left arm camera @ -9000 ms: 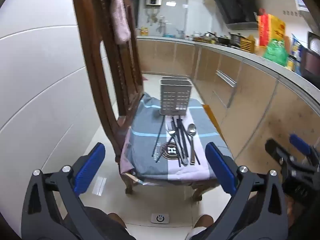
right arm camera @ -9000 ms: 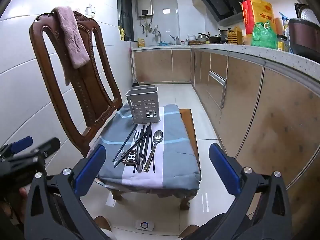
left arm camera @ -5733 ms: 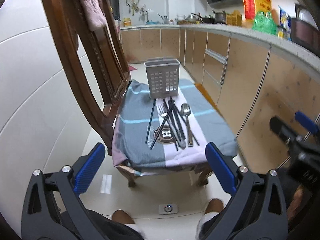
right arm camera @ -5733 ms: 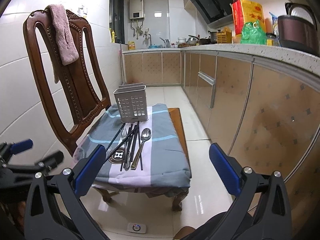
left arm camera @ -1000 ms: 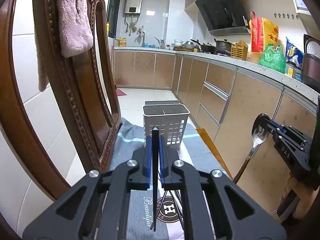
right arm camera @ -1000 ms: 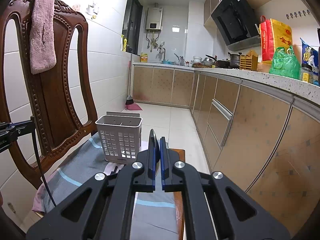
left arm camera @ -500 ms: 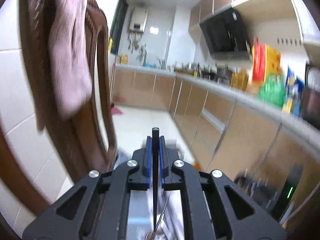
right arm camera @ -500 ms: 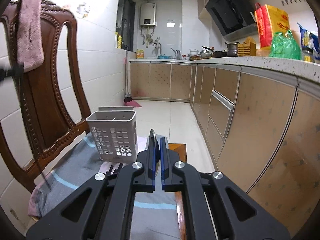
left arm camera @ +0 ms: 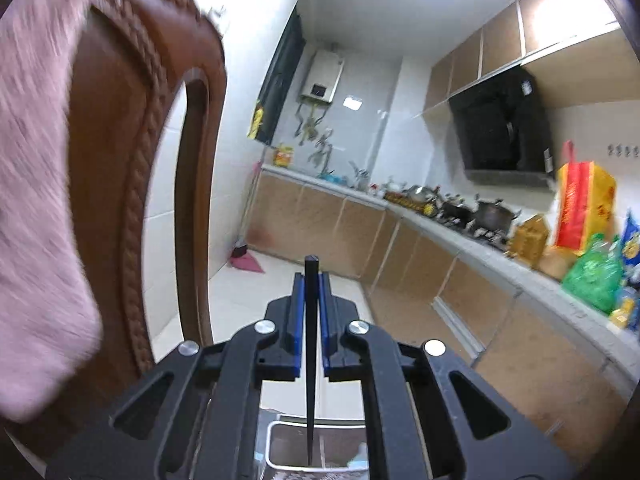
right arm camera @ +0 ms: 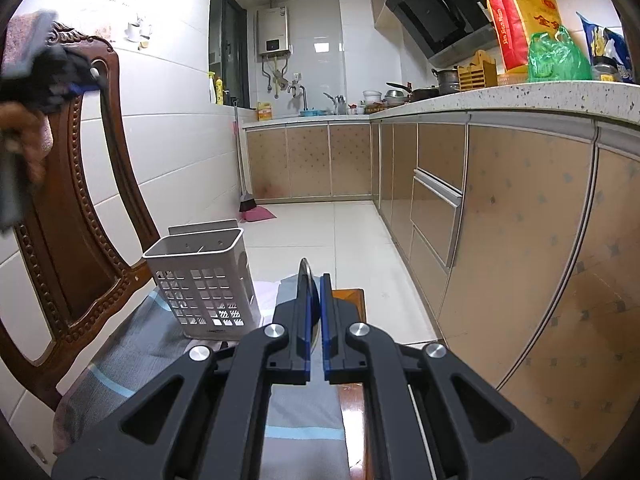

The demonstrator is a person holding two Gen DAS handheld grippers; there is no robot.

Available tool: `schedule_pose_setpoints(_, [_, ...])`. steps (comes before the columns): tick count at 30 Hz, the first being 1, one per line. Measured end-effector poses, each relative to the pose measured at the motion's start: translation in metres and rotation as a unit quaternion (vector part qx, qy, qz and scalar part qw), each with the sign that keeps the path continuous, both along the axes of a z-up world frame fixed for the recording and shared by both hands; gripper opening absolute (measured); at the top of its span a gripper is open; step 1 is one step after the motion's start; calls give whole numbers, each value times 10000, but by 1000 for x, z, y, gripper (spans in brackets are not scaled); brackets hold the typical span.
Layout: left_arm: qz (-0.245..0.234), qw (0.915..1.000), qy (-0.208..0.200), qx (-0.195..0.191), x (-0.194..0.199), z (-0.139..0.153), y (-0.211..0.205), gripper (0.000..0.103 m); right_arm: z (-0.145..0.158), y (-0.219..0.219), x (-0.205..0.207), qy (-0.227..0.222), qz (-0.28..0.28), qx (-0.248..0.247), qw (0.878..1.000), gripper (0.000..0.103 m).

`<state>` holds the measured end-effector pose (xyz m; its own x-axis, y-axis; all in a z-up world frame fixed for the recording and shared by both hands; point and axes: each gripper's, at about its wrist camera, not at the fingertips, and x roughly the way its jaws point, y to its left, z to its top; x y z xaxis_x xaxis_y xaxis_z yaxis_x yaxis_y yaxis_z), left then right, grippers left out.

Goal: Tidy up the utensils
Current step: 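Lower the chopstick into the grey holder and open the left tool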

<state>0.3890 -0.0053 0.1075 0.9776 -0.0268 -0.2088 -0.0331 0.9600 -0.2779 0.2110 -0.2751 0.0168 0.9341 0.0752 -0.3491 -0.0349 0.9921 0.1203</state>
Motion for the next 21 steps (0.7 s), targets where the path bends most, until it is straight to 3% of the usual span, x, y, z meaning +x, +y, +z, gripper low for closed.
schedule_pose_setpoints(8, [119, 9987, 445, -232, 59, -79, -14, 7, -3, -4, 4, 42, 77, 17, 10000, 5])
schedule_pose_setpoints(15, [198, 9967, 738, -280, 59, -140, -22, 7, -4, -2, 7, 72, 152, 63, 9998, 5])
schedule_pose_setpoints(17, [167, 9969, 750, -188, 53, -151, -24, 13, -4, -2, 7, 75, 176, 78, 9998, 5])
schedule_pose_setpoints(18, [115, 9970, 762, -102, 49, -154, -26, 27, -4, -1, 7, 72, 189, 88, 9998, 5])
schedule_pose_setpoints(19, [93, 9968, 789, -57, 42, -157, -27, 56, -3, 0, 6, 67, 209, 94, 9997, 5])
schedule_pose_setpoints(21, [39, 9972, 745, -37, 27, -160, -25, 66, -2, 0, 5, 58, 223, 116, 9997, 5])
